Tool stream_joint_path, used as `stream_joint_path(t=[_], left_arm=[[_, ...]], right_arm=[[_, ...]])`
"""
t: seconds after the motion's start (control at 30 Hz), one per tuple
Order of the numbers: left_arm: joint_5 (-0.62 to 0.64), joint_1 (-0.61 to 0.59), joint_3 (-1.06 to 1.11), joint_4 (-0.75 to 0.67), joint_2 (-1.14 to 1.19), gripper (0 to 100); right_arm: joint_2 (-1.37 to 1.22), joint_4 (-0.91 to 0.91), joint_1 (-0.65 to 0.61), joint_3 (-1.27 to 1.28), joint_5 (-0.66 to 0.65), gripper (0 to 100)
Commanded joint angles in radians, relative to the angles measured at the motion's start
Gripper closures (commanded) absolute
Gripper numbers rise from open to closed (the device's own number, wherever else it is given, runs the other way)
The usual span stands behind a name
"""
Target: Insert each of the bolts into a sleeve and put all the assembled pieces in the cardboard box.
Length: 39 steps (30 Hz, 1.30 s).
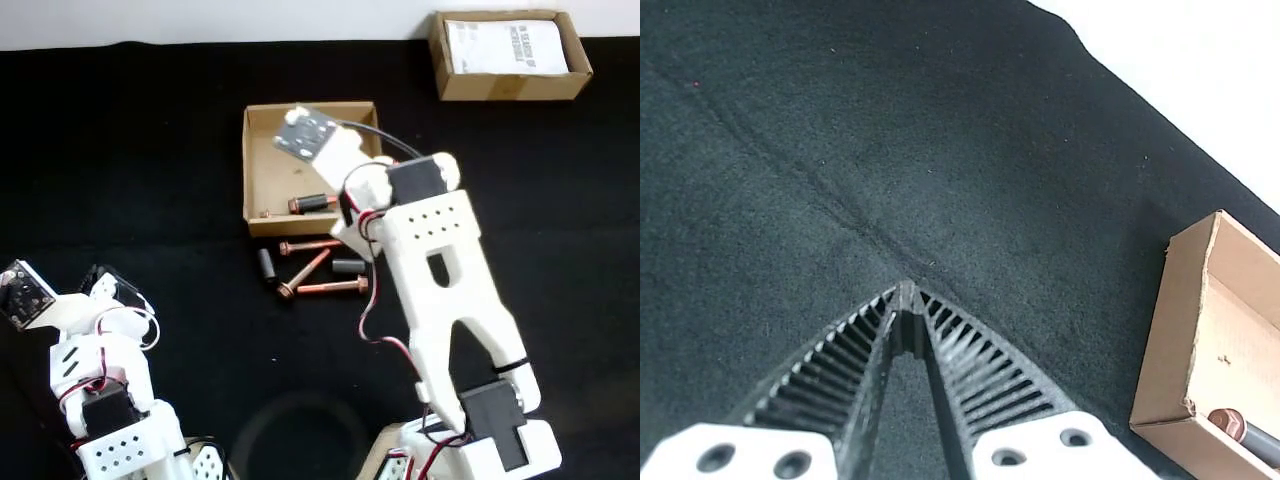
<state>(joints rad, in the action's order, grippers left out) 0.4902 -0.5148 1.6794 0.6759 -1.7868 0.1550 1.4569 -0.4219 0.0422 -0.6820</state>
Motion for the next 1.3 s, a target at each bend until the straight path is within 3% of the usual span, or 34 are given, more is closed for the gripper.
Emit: stream_joint_path(t=[0.0, 0.23, 0.4, 1.27], left_arm=[[0.005, 0.008, 0.018, -0.02, -0.004, 99], [0.005, 0.008, 0.018, -0.018, -0.005, 99], [0.005, 0.008, 0.018, -0.018, -0.005, 99], [0.005, 0.008, 0.018, 0.023, -0.033, 99]], right_arm=[[0.041, -0.087, 0.053, 0.143, -0.068, 89.1], [0.038, -0.475, 0.097, 0.473, -0.173, 89.1], [0.035, -0.604, 0.097, 0.564, -0.18, 89.1], [-0.541, -0.553, 0.163, 0.12, -0.175, 89.1]])
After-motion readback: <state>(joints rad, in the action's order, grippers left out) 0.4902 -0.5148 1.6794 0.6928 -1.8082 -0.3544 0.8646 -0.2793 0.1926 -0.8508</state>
